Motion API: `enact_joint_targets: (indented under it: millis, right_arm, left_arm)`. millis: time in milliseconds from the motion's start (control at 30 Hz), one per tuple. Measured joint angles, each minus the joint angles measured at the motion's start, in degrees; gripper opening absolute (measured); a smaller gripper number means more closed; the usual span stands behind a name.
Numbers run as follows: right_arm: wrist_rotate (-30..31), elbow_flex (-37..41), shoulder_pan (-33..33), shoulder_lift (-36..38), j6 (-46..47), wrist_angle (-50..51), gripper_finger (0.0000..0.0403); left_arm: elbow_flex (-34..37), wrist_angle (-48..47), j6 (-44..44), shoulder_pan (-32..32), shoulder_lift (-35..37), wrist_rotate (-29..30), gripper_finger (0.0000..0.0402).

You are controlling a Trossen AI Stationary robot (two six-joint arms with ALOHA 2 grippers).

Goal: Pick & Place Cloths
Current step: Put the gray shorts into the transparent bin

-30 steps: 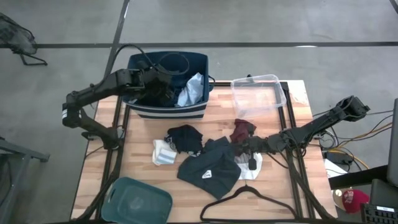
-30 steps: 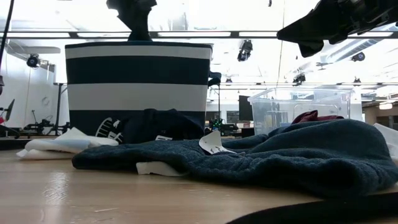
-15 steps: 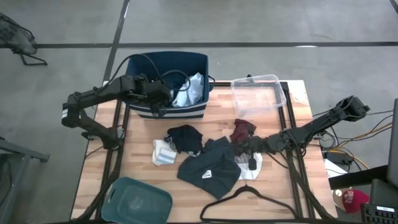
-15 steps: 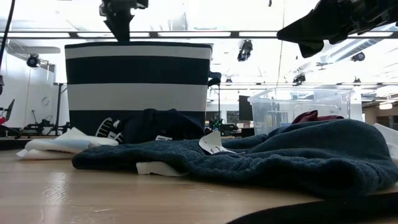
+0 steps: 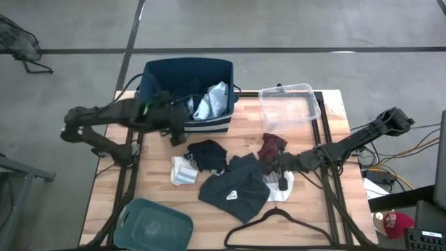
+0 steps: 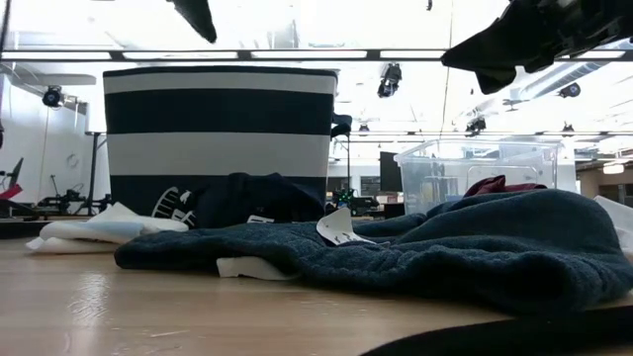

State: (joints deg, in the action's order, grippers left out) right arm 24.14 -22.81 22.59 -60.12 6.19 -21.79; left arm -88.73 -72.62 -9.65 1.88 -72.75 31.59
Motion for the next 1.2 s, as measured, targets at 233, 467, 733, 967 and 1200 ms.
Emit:
enact_joint_targets:
  millis: [233,467,733,967,1200]
  right_arm:
    - [0.0,2.4,0.0,0.0,0.2,-4.5,0.0008]
    - [0.0,3.4,0.0,0.0,-2.6,-8.0,0.0008]
    - [0.0,2.8,0.0,0.0,-3.6,-8.6,0.0008]
    - [0.0,2.8,0.0,0.0,-1.8,-8.6,0.0008]
    - [0.0,3.0,0.0,0.0,-0.8,-8.5,0.0008]
  left_arm:
    - [18.0,14.6,-6.1,16.3,12.6,1.1,0.0227]
    - [36.1,29.9,-7.2,27.1,21.2,2.3,0.0192]
    - [48.6,44.8,-5.8,33.0,28.1,4.3,0.0085]
    - [58.5,56.3,-2.2,35.8,37.6,4.5,0.0008]
    - [65.0,59.2,0.9,36.8,48.4,2.6,0.0021]
